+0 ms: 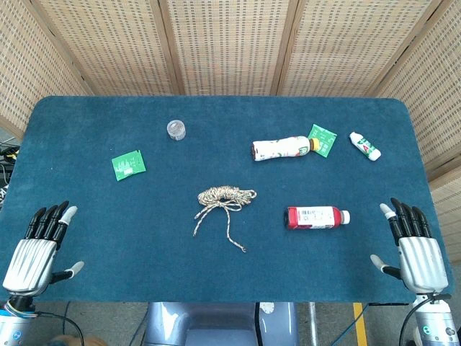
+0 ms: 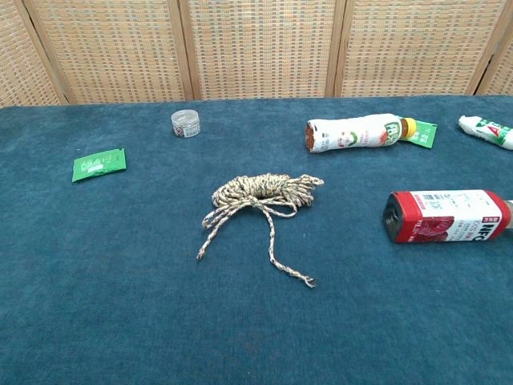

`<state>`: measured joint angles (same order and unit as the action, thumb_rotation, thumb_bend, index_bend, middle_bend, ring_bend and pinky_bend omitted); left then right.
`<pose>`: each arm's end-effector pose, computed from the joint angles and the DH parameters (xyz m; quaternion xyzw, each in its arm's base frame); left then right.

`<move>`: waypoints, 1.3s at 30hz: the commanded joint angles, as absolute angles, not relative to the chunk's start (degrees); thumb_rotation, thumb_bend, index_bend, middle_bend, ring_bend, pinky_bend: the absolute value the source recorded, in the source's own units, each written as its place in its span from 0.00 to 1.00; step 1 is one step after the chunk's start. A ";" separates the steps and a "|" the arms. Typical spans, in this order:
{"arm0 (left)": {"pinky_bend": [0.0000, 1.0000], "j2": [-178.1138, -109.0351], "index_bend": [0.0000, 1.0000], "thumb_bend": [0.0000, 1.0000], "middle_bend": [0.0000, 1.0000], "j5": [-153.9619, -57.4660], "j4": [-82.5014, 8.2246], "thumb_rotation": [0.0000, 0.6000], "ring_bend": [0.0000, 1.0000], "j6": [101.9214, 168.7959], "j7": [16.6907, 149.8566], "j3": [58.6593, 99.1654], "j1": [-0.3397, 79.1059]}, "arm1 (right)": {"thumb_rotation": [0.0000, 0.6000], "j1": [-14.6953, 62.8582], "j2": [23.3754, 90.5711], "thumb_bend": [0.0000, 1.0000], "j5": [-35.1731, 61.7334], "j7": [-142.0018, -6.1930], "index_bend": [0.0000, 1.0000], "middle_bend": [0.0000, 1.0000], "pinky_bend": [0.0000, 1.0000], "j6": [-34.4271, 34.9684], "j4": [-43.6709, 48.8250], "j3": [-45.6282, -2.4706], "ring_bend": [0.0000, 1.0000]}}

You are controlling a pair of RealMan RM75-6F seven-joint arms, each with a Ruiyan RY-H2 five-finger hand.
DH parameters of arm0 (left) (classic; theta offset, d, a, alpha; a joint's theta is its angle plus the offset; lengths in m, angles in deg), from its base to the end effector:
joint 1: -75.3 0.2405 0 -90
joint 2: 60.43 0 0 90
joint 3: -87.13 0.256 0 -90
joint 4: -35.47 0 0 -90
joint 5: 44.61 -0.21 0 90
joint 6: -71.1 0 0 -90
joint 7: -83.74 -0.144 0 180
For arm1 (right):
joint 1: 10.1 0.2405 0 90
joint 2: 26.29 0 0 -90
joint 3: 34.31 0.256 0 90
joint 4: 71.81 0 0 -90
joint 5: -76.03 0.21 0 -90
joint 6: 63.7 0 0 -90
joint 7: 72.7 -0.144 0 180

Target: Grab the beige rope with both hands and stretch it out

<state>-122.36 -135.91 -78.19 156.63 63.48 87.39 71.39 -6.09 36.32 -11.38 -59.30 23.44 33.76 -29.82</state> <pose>-0.2297 0.1586 0.1396 -0.6355 -0.3712 -0.3886 0.5543 -0.2608 -0.1784 0.1576 0.5971 -0.3585 0.4007 0.5953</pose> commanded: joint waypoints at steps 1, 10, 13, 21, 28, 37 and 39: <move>0.00 -122.38 0.00 0.00 0.00 -135.84 -78.25 1.00 0.00 156.62 63.47 87.36 71.38 | 1.00 -6.02 36.39 0.00 -11.30 -59.37 0.08 0.00 0.00 23.23 33.67 -29.88 0.00; 0.00 -122.74 0.00 0.00 0.00 -135.45 -78.38 1.00 0.00 155.72 62.67 87.38 70.98 | 1.00 -2.89 37.53 0.00 -11.77 -59.57 0.12 0.00 0.00 18.83 32.06 -29.47 0.00; 0.00 -122.98 0.00 0.00 0.00 -134.70 -78.57 1.00 0.00 155.21 62.10 87.21 70.74 | 1.00 0.04 37.02 0.00 -12.08 -59.73 0.15 0.00 0.00 14.40 32.12 -29.16 0.00; 0.00 -124.06 0.00 0.00 0.00 -131.46 -79.17 1.00 0.00 153.25 59.69 85.97 69.37 | 1.00 11.83 35.17 0.00 -12.23 -65.00 0.34 0.00 0.00 -0.43 34.77 -25.80 0.00; 0.00 -124.63 0.00 0.00 0.00 -128.90 -79.09 1.00 0.00 151.89 58.47 85.27 68.37 | 1.00 20.25 39.80 0.02 -7.71 -63.66 0.41 0.00 0.00 -10.36 33.57 -23.58 0.00; 0.00 -124.96 0.00 0.00 0.00 -127.06 -78.88 1.00 0.00 150.99 57.91 84.94 67.54 | 1.00 28.48 48.56 0.04 -2.26 -56.55 0.42 0.00 0.00 -18.58 28.17 -23.58 0.00; 0.00 -125.08 0.00 0.00 0.00 -126.68 -78.76 1.00 0.00 150.75 57.69 84.91 67.33 | 1.00 30.07 50.26 0.09 -1.42 -55.11 0.42 0.00 0.00 -19.89 27.05 -23.71 0.00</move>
<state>-125.03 -126.76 -78.81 150.83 57.76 84.92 67.40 28.90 49.01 -2.31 -56.31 -18.74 28.14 -23.57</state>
